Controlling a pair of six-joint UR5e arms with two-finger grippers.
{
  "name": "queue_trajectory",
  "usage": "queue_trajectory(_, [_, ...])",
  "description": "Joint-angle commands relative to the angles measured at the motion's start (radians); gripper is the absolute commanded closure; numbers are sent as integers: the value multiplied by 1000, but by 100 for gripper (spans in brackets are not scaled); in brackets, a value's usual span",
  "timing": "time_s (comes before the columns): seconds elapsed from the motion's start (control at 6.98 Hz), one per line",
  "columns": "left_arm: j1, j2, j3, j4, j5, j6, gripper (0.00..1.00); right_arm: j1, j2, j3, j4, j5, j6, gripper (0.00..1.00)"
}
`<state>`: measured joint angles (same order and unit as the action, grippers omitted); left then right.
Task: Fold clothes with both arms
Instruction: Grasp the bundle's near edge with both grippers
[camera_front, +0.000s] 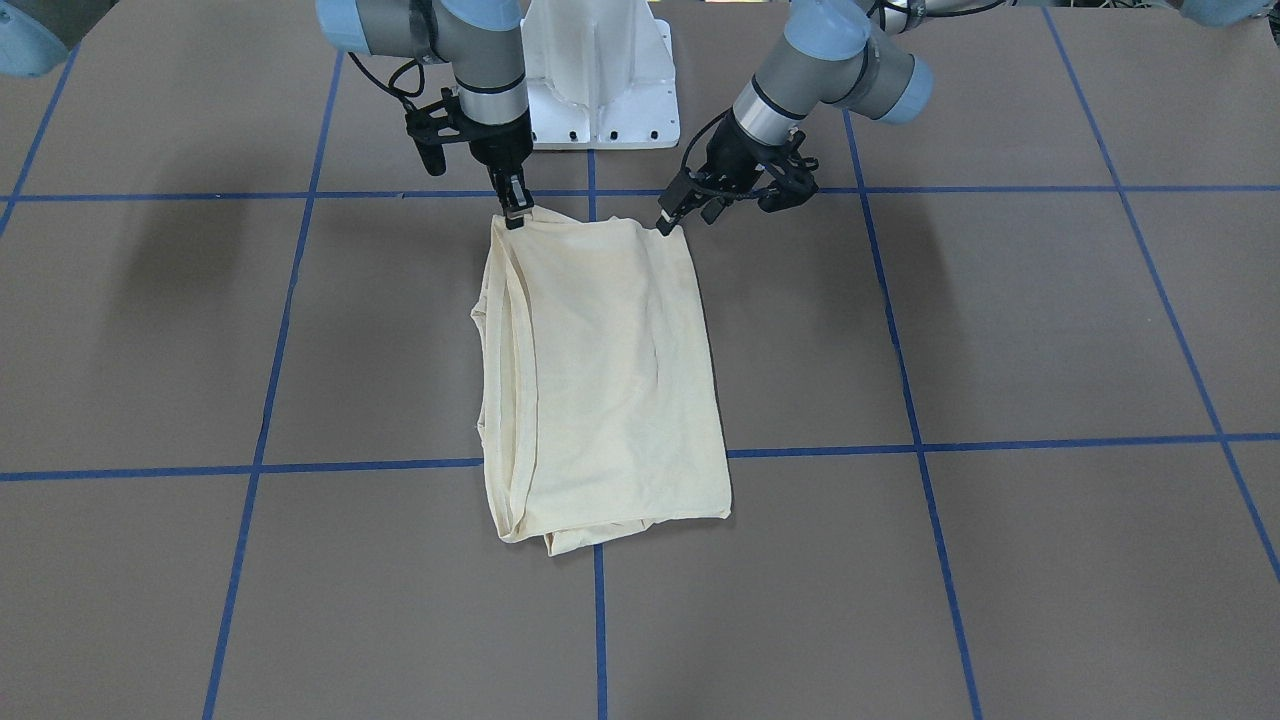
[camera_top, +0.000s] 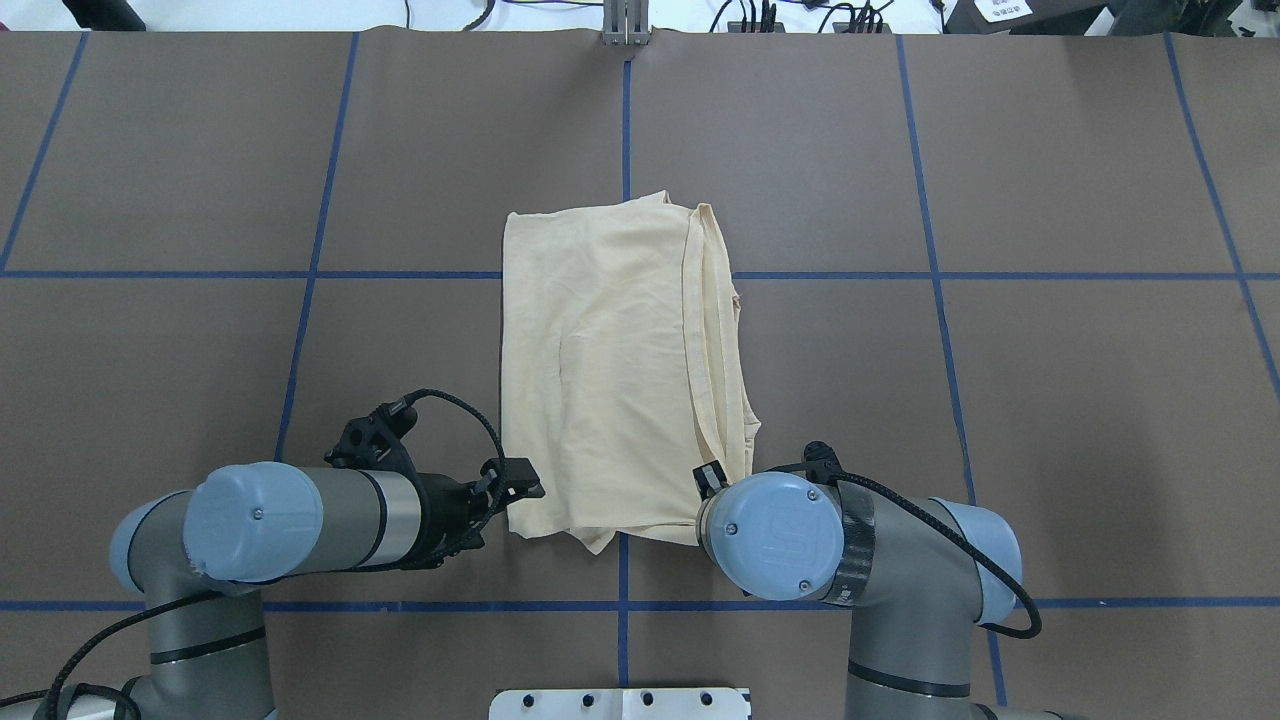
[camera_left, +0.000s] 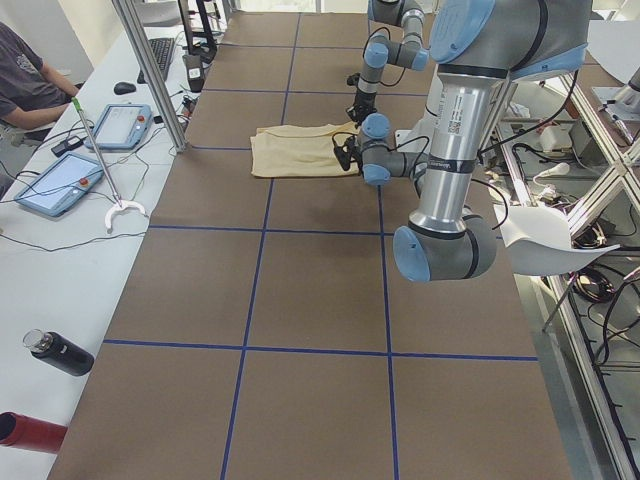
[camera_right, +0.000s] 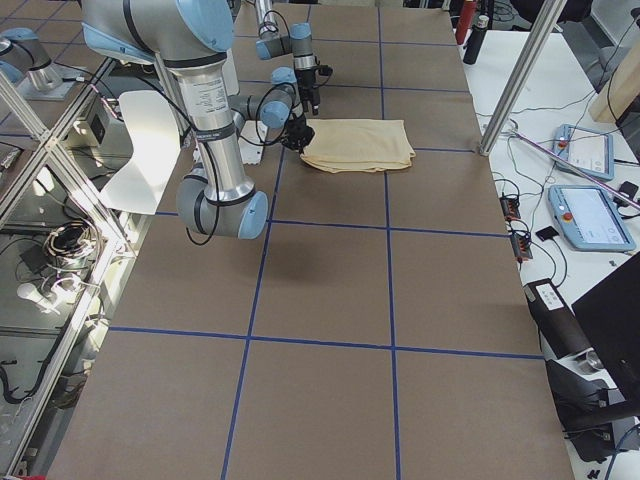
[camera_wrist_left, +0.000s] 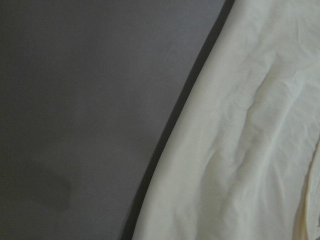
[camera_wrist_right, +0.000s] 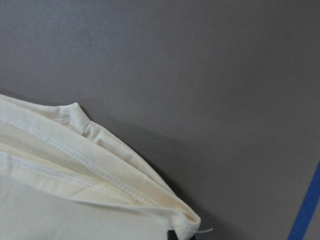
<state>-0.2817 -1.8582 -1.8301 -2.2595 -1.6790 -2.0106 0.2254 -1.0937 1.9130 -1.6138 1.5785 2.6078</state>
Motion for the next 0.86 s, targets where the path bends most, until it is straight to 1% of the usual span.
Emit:
queue_trajectory(0.0, [16, -13, 20, 15, -1, -8, 24, 0, 0, 3, 0, 0, 0, 100])
queue_trajectory(0.14, [16, -19, 18, 15, -1, -10, 40, 0, -5, 6, 0, 0, 0, 100])
queue_trajectory(0.29, [18, -21, 20, 17, -1, -10, 43, 0, -11, 14, 0, 2, 0, 100])
queue_trajectory(0.43, [18, -21, 21, 17, -1, -10, 48, 0, -12, 17, 0, 2, 0, 100])
queue_trajectory(0.72, [19, -13, 23, 17, -1, -10, 50, 0, -18, 23, 0, 2, 0, 100])
